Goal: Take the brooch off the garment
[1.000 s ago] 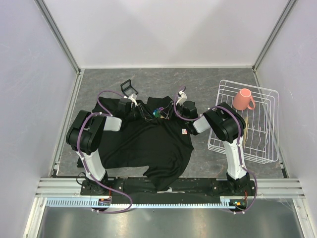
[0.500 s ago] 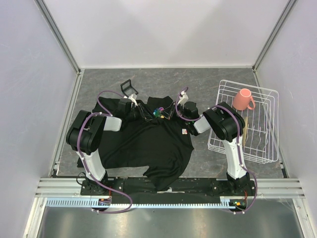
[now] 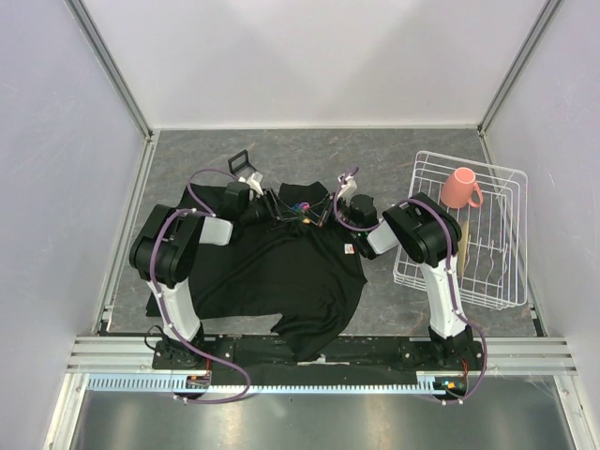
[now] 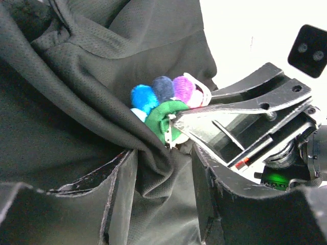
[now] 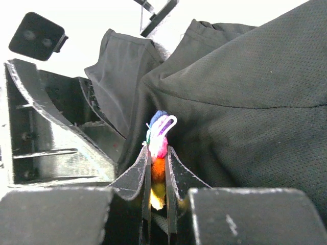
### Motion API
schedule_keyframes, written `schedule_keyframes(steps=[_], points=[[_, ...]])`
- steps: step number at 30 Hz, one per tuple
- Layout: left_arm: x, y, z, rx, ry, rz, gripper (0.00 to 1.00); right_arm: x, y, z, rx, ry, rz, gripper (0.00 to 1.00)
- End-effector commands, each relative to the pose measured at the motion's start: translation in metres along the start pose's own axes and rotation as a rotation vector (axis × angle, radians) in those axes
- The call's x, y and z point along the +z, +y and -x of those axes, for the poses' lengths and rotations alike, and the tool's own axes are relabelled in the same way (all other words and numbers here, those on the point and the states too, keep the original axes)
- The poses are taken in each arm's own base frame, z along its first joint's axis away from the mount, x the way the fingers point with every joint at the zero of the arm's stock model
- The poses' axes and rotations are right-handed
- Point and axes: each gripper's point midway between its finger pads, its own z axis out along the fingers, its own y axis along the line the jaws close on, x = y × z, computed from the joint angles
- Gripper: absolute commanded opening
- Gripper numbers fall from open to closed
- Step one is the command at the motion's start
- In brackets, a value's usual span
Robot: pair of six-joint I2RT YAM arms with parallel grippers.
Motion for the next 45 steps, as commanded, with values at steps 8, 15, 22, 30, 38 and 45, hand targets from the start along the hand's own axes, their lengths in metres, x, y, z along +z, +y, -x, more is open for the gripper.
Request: schedule_keyframes(steps=[8, 15, 22, 30, 38, 45], points=[[0.006, -0.003, 0.009, -0.003, -0.031, -0.023, 0.49, -0.005, 0.021, 0.008, 0.0, -0.057, 0.121, 0.0], [0.009, 0.005, 0.008, -0.011, -0.026, 0.0, 0.52, -0.007, 0.029, 0.011, 0.001, -0.069, 0.163, 0.0], [0.009, 0.008, 0.008, -0.02, -0.021, -0.003, 0.55, -0.008, 0.034, 0.009, 0.007, -0.067, 0.196, 0.0], [0.008, 0.012, 0.006, -0.053, -0.009, -0.04, 0.5, -0.011, 0.042, 0.01, 0.013, -0.078, 0.242, 0.0], [0.01, 0.01, 0.001, -0.066, 0.022, -0.091, 0.35, -0.012, 0.047, 0.011, 0.006, -0.086, 0.268, 0.0], [0.009, 0.013, 0.001, -0.053, 0.017, -0.071, 0.21, -0.012, 0.052, 0.014, 0.007, -0.105, 0.295, 0.0]])
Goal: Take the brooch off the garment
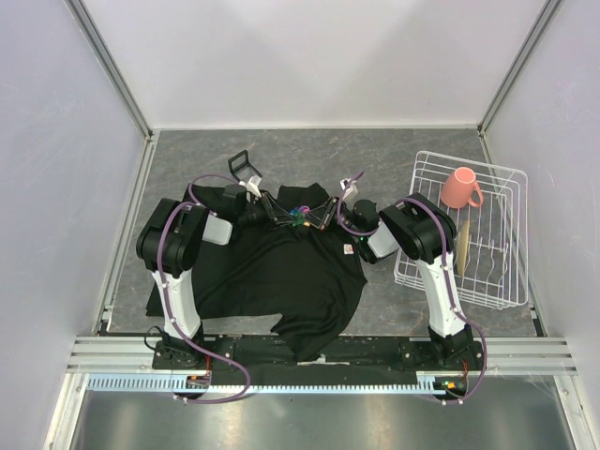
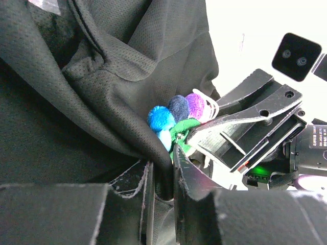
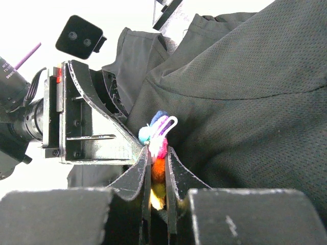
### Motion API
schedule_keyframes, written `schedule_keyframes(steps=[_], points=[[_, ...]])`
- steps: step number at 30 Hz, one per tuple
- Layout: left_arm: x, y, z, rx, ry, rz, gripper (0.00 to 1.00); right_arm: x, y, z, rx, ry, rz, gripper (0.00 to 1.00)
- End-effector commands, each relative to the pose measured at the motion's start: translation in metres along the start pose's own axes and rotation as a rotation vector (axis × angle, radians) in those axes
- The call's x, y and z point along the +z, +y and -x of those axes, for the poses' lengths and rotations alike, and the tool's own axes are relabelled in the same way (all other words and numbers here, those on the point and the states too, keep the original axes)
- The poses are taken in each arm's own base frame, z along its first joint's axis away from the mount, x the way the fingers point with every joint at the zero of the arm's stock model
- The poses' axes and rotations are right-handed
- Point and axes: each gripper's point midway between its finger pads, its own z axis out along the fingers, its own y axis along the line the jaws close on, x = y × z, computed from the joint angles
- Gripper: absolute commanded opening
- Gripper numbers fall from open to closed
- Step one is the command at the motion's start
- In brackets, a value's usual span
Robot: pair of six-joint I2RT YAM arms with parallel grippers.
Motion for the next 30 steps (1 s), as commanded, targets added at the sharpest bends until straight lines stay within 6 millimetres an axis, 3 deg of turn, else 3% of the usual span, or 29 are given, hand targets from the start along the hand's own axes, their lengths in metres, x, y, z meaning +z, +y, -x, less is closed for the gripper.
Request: schedule_keyframes(steps=[1, 9, 14, 19, 24, 30], points=[[0.002, 0.0, 0.006, 0.018, -0.024, -0.004, 0.2, -0.001, 0.047, 0.02, -0.086, -0.091, 0.217, 0.0], [0.0, -0.006, 0.005, 0.03, -0.023, -0.024, 0.23, 0.001, 0.036, 0.016, -0.086, -0.069, 0.146, 0.0], [-0.003, -0.009, 0.007, 0.046, -0.036, -0.013, 0.24, 0.001, 0.027, 0.014, -0.112, -0.042, 0.073, 0.25], [-0.002, -0.008, 0.006, 0.05, -0.037, 0.008, 0.24, 0.005, 0.026, 0.011, -0.106, -0.021, 0.071, 0.36], [0.0, -0.007, 0.007, 0.062, -0.038, 0.044, 0.23, 0.009, 0.026, 0.004, -0.138, 0.01, 0.054, 0.41], [0.001, -0.007, 0.007, 0.075, -0.044, 0.072, 0.22, 0.011, 0.022, 0.0, -0.14, 0.03, 0.032, 0.36]])
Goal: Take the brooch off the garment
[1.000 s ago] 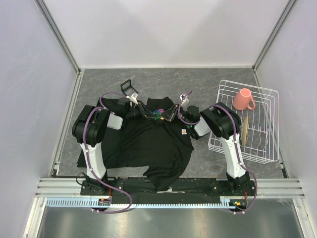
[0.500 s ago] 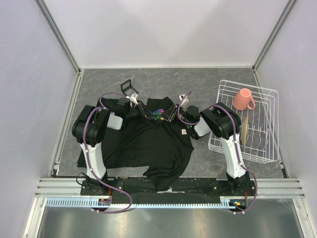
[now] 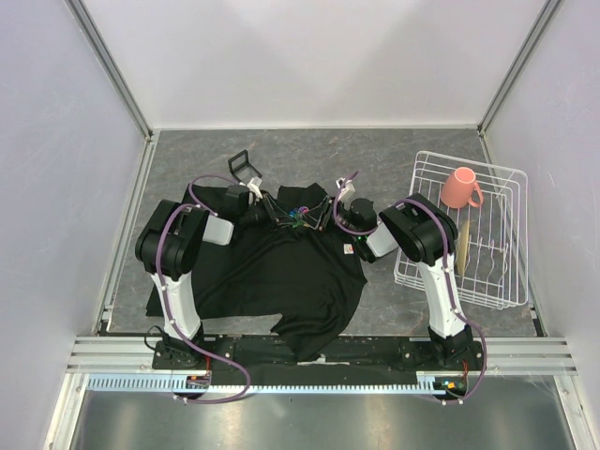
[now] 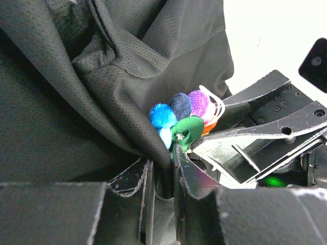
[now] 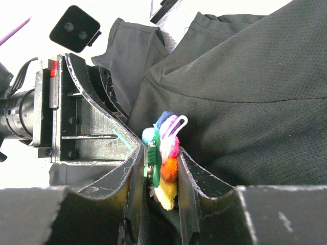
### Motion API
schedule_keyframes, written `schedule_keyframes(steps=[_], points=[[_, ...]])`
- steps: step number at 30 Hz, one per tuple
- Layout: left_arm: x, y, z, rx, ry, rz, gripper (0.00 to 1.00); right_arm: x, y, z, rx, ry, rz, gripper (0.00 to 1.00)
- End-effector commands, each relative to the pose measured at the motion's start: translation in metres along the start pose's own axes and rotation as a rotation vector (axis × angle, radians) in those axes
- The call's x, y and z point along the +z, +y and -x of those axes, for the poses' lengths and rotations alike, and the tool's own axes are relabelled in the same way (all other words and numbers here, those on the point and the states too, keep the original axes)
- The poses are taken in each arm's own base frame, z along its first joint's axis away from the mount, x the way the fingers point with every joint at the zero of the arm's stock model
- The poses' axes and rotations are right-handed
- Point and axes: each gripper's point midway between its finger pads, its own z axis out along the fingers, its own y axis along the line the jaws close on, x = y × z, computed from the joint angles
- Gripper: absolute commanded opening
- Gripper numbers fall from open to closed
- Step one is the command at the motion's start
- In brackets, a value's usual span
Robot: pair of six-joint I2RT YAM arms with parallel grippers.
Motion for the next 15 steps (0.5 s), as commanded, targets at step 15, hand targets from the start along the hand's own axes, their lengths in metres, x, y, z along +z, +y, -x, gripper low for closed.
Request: schedule_keyframes(steps=[15], points=[[0.0021, -0.0201, 0.0093, 0.084, -0.039, 0.01, 0.22, 0.0154, 0.0161, -0.0026, -0.091, 0.052, -0.003, 0.37]])
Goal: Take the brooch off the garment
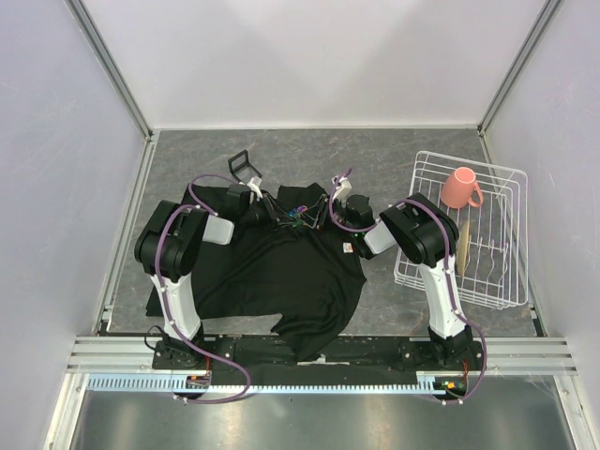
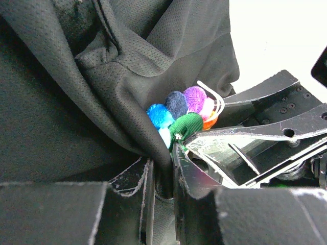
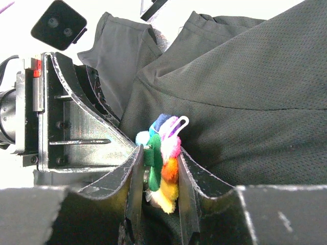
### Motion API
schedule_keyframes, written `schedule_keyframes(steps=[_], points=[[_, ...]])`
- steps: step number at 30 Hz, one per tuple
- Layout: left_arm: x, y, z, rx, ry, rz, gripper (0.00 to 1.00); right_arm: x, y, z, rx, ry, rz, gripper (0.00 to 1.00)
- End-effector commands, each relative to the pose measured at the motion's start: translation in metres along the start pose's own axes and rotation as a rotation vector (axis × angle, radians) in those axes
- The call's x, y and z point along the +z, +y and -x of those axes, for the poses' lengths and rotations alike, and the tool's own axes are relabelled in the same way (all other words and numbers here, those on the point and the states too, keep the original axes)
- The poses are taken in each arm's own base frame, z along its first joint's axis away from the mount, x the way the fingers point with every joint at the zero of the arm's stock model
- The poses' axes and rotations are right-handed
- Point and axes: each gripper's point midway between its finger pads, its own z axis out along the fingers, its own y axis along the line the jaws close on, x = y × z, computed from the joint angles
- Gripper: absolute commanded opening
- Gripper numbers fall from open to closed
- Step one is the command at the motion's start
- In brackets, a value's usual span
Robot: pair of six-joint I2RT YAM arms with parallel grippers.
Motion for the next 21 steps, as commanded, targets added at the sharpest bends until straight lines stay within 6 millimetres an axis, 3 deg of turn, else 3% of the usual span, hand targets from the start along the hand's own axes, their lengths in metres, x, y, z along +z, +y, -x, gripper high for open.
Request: schedule_keyframes(steps=[1, 14, 17, 21], points=[[0.0, -0.022, 0.01, 0.083, -0.031, -0.029, 0.22, 0.008, 0.021, -0.001, -0.043, 0.024, 0.044, 0.37], [0.001, -0.027, 0.012, 0.089, -0.038, -0.02, 0.22, 0.01, 0.021, -0.006, -0.075, 0.052, 0.03, 0.38], [0.0, -0.029, 0.012, 0.092, -0.039, -0.023, 0.22, 0.011, 0.019, -0.007, -0.087, 0.059, 0.012, 0.31], [-0.004, -0.035, 0.014, 0.098, -0.046, -0.036, 0.24, 0.012, 0.019, -0.006, -0.086, 0.058, 0.003, 0.15]])
